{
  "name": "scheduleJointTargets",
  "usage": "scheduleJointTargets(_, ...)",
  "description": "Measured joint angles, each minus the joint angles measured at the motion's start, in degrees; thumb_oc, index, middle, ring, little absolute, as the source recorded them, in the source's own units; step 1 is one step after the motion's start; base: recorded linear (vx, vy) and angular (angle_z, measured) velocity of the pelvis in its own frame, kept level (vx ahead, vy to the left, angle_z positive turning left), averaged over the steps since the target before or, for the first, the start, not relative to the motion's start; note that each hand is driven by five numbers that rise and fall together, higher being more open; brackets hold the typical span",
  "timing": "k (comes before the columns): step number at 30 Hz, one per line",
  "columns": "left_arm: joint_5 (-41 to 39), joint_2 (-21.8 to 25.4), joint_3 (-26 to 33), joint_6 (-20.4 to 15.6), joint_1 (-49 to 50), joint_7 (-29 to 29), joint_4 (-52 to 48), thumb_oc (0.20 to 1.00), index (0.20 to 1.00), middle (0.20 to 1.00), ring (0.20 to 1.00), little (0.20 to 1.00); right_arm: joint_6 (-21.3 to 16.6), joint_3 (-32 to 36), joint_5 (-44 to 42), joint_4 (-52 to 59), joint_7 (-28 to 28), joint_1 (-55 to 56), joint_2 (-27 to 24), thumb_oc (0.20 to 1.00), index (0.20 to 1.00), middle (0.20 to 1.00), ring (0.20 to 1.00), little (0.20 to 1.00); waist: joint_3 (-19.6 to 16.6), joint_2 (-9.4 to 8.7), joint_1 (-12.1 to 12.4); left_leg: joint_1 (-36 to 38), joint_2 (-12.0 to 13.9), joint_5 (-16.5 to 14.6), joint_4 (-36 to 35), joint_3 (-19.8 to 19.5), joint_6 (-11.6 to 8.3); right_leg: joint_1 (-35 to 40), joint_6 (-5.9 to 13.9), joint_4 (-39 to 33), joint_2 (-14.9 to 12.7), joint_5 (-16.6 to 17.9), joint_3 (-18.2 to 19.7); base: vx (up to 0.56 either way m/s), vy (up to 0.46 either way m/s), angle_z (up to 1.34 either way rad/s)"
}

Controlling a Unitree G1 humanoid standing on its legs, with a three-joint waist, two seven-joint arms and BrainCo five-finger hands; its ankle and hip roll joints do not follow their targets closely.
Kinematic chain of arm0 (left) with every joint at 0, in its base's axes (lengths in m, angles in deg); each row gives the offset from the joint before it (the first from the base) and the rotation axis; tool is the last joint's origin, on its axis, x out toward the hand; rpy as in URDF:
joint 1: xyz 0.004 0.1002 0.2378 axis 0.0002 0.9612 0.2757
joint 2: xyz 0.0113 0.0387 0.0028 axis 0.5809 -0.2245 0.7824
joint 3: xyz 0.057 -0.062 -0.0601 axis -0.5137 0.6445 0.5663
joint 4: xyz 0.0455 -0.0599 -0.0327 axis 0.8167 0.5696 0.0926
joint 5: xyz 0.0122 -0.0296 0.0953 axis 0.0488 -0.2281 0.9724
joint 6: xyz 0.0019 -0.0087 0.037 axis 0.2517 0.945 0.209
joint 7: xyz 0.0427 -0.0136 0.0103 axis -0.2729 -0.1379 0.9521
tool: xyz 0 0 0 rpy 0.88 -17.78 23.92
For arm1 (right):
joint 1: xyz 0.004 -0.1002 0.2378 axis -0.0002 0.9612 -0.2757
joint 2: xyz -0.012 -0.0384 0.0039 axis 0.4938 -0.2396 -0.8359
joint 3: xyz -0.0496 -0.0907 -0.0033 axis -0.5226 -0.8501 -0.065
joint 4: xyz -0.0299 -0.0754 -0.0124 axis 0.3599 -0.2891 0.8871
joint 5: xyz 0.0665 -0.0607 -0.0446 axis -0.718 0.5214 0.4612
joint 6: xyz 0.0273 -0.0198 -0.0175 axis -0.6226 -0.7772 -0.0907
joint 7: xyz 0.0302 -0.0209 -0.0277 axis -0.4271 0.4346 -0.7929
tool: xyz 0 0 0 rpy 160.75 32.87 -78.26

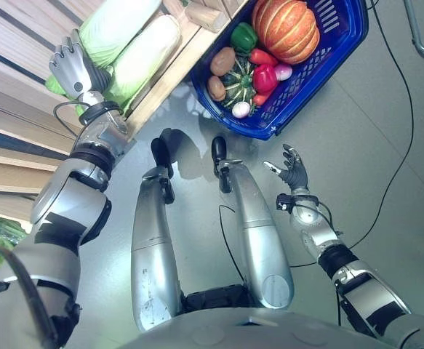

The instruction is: Pick up fruits and vegetables into the basket

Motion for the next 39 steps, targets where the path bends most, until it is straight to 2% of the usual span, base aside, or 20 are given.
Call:
scheduleJointTargets(5, 0.19, 1.91, 0.11, 0.0, -0.03, 0.35, -1.05, 0.2, 0.2, 0.2, 0.2, 0.2, -0.32, 0.01, 0.02, 0.03, 0.0, 0.14, 0.0, 1.0, 1.0, 1.0, 1.0, 1.0, 0.0, 0.0, -0.07, 0.21, 0.02, 0.19, 0.08, -0.03, -0.06, 0.14, -0.02, 0.23, -0.08, 0.01, -0.06, 0.0, 0.0, 0.0)
scheduleJointTargets(15, 1.12, 4.77, 4.01, -0.84, 1.31, 2.88, -6.09, 0.2, 0.2, 0.2, 0.2, 0.2, -0.2, 0.02, 0.2, 2.61, -0.12, 1.86, 0.0, 1.0, 1.0, 1.0, 1.0, 1.0, -0.01, 0.02, 0.93, 3.25, -0.28, 0.67, -1.52, -0.03, -0.5, 2.9, -0.02, -0.27, -0.51, 0.0, -0.32, 0.0, -0.011, 0.02)
scheduleJointTargets(18, 2.58, 5.97, 5.9, -4.28, 4.75, 5.42, -11.73, 0.2, 0.2, 0.2, 0.2, 0.2, -0.15, 0.15, 0.55, 3.0, -0.67, 3.23, 0.14, 1.0, 1.0, 1.0, 1.0, 1.0, 0.03, 0.05, 2.37, 5.17, -0.36, 1.67, -4.01, -0.17, -1.08, 4.38, -0.06, -1.35, -0.81, -0.02, -0.71, 0.0, -0.046, 0.07)
scheduleJointTargets(19, 3.52, 5.67, 9.42, -6.22, 8.33, 6.37, -15.23, 0.2, 0.2, 0.2, 0.2, 0.2, -0.14, 0.3, 0.59, 3.49, -1.41, 3.45, 0.59, 1.0, 1.0, 1.0, 1.0, 1.0, 0.05, 0.09, 2.27, 6.58, -0.36, 2.33, -5.75, -0.2, -1.23, 5.62, -0.31, -2.78, -0.85, 0.25, -0.86, -0.02, -0.043, 0.03)
scheduleJointTargets(22, 5.27, 5.55, 10.26, -9.77, 13.13, 7.93, -16.91, 0.2, 0.2, 0.2, 0.2, 0.2, -0.29, 0.61, 0.82, 4.75, -2.29, 4.54, 1.42, 1.0, 1.0, 1.0, 1.0, 1.0, 0.05, 0.1, 2.83, 10.72, -0.27, 3.29, -8.39, -0.76, -1.29, 9.77, -0.79, -5.17, -0.69, 0.55, -1.74, 0.0, -0.028, 0.08)
scheduleJointTargets(27, 8.09, 5.93, 10.8, -15.16, 22.14, 7.69, -26.25, 0.2, 0.2, 0.2, 0.2, 0.2, -2.19, 3.55, 1.3, 7.54, -2.9, 5.34, 2.38, 1.0, 1.0, 1.0, 1.0, 1.0, 0.04, 0.17, 5.53, 20.06, -0.31, 4.93, -15.33, -1.29, -1.93, 18.64, -1.1, -10.7, 0.03, 0.89, -2.15, 0.02, -0.019, 0.04)
scheduleJointTargets(29, 8.83, 6.01, 10.82, -16.78, 24.8, 6.85, -28.54, 0.2, 0.2, 0.2, 0.2, 0.2, -2.8, 3.56, 1.39, 8.35, -2.74, 5.33, 2.44, 1.0, 1.0, 1.0, 1.0, 1.0, 0.03, 0.19, 6.04, 23.26, -0.29, 5.04, -17.06, -1.37, -1.95, 21.82, -1.31, -12.22, 0.12, 1.19, -2.39, 0.06, -0.035, 0.04)
scheduleJointTargets(34, 9.71, 6.31, 11.06, -21.11, 33.52, -0.27, -38.5, 0.2, 0.2, 0.2, 0.2, 0.2, -4.91, 5.35, 2.09, 13.69, -0.95, 7.44, 2.75, 1.0, 1.0, 1.0, 1.0, 1.0, -0.09, 0.65, 7.03, 35.32, -0.17, 6.91, -25.64, -2.36, -2.07, 34.08, -0.98, -20.56, 0.88, 2.4, -3.59, 0.1, -0.028, 0.1)
scheduleJointTargets(36, 9.72, 6.35, 11.11, -21.69, 36.53, -3.34, -42.98, 0.2, 0.2, 0.2, 0.2, 0.2, -5.9, 6.86, 2.31, 17.66, 0.23, 8.58, 2.73, 1.0, 1.0, 1.0, 1.0, 1.0, -0.36, 1.44, 8.21, 39.3, -0.21, 7.65, -29.1, -2.48, -1.88, 37.87, -0.39, -23.49, 0.99, 2.57, -3.7, 0.13, -0.018, 0.05)
scheduleJointTargets(39, 9.65, 6.27, 11.52, -23.22, 40.02, -7.85, -46.41, 0.2, 0.2, 0.2, 0.2, 0.2, -6.25, 7.95, 2.29, 21.4, 1.7, 8.83, 2.63, 1.0, 1.0, 1.0, 1.0, 1.0, -1.18, 2.95, 8.52, 43.47, -0.4, 8.61, -33.07, -2.93, -1.55, 42.2, -0.28, -27.11, 1.01, 3.66, -4.26, 0.14, 0.003, 0.09)
